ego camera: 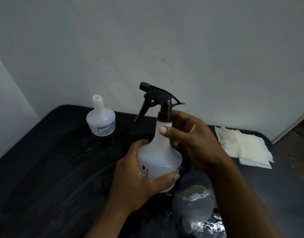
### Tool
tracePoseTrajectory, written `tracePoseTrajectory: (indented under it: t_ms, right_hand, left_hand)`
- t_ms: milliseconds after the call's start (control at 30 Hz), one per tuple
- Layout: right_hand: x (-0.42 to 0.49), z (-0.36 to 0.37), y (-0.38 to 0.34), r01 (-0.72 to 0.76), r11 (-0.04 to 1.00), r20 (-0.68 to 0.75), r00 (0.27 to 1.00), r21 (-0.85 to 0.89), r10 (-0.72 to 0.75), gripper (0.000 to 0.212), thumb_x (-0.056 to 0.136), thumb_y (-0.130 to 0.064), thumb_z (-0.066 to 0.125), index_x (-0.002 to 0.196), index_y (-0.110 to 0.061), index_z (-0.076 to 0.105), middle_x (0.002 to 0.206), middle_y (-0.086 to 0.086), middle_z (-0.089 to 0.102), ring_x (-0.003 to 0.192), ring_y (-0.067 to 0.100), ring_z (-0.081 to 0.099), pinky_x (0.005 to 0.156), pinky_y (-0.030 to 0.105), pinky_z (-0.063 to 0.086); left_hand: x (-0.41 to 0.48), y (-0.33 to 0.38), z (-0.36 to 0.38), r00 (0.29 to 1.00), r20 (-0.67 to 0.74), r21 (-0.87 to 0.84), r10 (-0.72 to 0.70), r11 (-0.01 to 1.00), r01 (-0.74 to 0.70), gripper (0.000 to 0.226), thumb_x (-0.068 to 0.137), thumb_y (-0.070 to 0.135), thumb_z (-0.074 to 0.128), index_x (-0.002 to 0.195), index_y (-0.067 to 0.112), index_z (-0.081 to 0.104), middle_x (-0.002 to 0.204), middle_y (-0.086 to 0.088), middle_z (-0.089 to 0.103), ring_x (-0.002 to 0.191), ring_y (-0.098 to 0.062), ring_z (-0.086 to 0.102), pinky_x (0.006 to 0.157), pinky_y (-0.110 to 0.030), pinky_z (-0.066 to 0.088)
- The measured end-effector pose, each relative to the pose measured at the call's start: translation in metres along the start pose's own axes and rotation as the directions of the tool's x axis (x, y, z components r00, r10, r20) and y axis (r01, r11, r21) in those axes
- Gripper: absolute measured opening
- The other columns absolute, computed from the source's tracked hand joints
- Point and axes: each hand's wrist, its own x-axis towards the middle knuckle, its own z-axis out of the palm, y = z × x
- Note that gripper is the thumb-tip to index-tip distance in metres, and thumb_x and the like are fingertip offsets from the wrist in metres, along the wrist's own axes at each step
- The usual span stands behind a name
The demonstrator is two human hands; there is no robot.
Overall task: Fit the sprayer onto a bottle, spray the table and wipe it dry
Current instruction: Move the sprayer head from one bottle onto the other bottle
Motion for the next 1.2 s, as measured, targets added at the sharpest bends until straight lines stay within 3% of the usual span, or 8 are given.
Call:
tracePoseTrajectory:
  t_ms: [167,400,533,667,867,1000,1100,1200]
  right_hand:
    - [0.000,-0.002,0.005,-0.021,0.999,-0.001,1.000,0.048,0.021,0.028,0.085,-0.019,0.064,0.112,-0.011,0.069,0.085,-0.003,0.068,0.064,0.006,0.054,0.060,0.022,0.044]
    - [0.003,0.007,0.012,0.022,0.999,-0.102,0.995,0.027,-0.020,0.010,0.075,-0.019,0.074,0.083,-0.023,0.071,0.080,0.000,0.068,0.071,0.015,0.058,0.054,0.024,0.043]
    - [0.004,0.011,0.012,0.016,1.000,-0.158,0.987,0.019,-0.013,0.034,0.063,-0.030,0.081,0.090,-0.015,0.067,0.079,0.001,0.067,0.068,0.016,0.059,0.058,0.028,0.045]
    - [0.002,0.009,0.010,-0.014,0.999,-0.108,0.994,0.046,0.018,0.033,0.083,-0.031,0.065,0.109,-0.011,0.069,0.057,-0.006,0.050,0.049,0.006,0.040,0.047,0.018,0.036]
    - [0.002,0.012,0.007,0.016,0.999,-0.157,0.988,0.043,-0.009,0.019,0.078,-0.028,0.075,0.086,-0.012,0.068,0.060,-0.005,0.055,0.047,0.004,0.044,0.044,0.017,0.037]
    - [0.002,0.008,0.007,0.004,0.998,-0.176,0.984,0.070,0.008,0.034,0.073,-0.029,0.078,0.091,-0.006,0.061,0.064,-0.002,0.056,0.046,0.003,0.045,0.042,0.016,0.036]
    - [0.001,0.004,0.005,0.005,0.994,-0.096,0.995,0.105,0.005,0.042,0.085,-0.035,0.062,0.107,0.001,0.064,0.060,0.016,0.043,0.048,0.009,0.037,0.044,0.018,0.035]
    - [0.000,0.004,0.003,-0.032,0.994,-0.021,0.999,0.103,0.034,0.045,0.090,-0.039,0.050,0.110,-0.003,0.069,0.088,0.054,0.039,0.049,0.009,0.035,0.046,0.021,0.031]
  left_hand:
    - [0.000,-0.002,0.000,1.000,-0.006,0.005,0.005,1.000,-0.005,0.090,0.043,0.068,0.083,0.122,0.038,0.053,0.109,0.018,0.068,0.098,0.005,0.066,0.071,-0.008,0.054]
    - [0.000,-0.003,-0.001,1.000,-0.009,0.026,0.008,1.000,-0.008,0.093,0.042,0.070,0.080,0.124,0.039,0.049,0.113,0.021,0.063,0.099,0.010,0.062,0.071,-0.005,0.051]
    - [0.001,-0.003,-0.002,1.000,-0.013,0.040,0.004,0.999,-0.003,0.093,0.042,0.071,0.080,0.124,0.039,0.049,0.112,0.020,0.064,0.100,0.009,0.062,0.072,-0.006,0.053]
    - [0.000,-0.002,-0.003,1.000,-0.009,0.021,0.009,1.000,-0.008,0.080,0.042,0.069,0.082,0.112,0.048,0.050,0.107,0.021,0.066,0.097,0.009,0.065,0.069,-0.006,0.052]
    - [0.000,-0.003,0.000,1.000,0.008,0.036,0.009,0.999,-0.009,0.089,0.043,0.071,0.081,0.121,0.042,0.050,0.112,0.018,0.066,0.098,0.006,0.065,0.074,-0.011,0.056]
    - [0.000,-0.003,-0.001,0.999,0.033,0.045,0.005,0.999,-0.006,0.093,0.042,0.071,0.081,0.124,0.039,0.051,0.111,0.019,0.066,0.096,0.005,0.065,0.073,-0.011,0.055]
    - [0.001,-0.002,-0.003,0.999,0.036,-0.009,-0.002,1.000,0.002,0.082,0.044,0.066,0.084,0.116,0.042,0.055,0.106,0.022,0.069,0.096,0.003,0.068,0.071,-0.011,0.055]
    - [0.001,0.000,-0.004,0.999,0.043,-0.017,-0.001,1.000,0.002,0.079,0.044,0.064,0.085,0.114,0.042,0.055,0.106,0.025,0.068,0.095,0.003,0.069,0.070,-0.012,0.056]
